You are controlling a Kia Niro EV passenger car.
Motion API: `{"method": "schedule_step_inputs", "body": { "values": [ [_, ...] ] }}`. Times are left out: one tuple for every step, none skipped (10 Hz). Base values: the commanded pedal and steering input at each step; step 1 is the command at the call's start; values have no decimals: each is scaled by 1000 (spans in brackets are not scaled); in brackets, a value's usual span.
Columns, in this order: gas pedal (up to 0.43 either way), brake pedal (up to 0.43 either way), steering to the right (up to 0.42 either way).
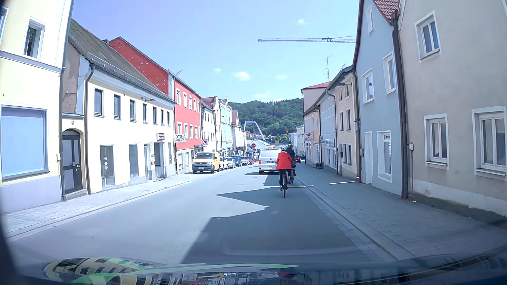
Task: Follow the waypoints while adhering to traffic rules and regulations
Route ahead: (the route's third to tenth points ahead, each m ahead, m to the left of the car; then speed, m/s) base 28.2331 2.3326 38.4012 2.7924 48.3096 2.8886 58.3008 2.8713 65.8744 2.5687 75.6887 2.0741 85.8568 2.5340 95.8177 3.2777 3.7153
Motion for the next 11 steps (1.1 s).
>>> {"method": "schedule_step_inputs", "body": {
  "values": [
    [0, 104, -16],
    [0, 104, -17],
    [0, 104, -18],
    [0, 110, -18],
    [0, 122, -19],
    [0, 128, -23],
    [0, 140, -24],
    [0, 146, -20],
    [0, 165, -14],
    [0, 177, -10],
    [0, 189, -6]
  ]
}}
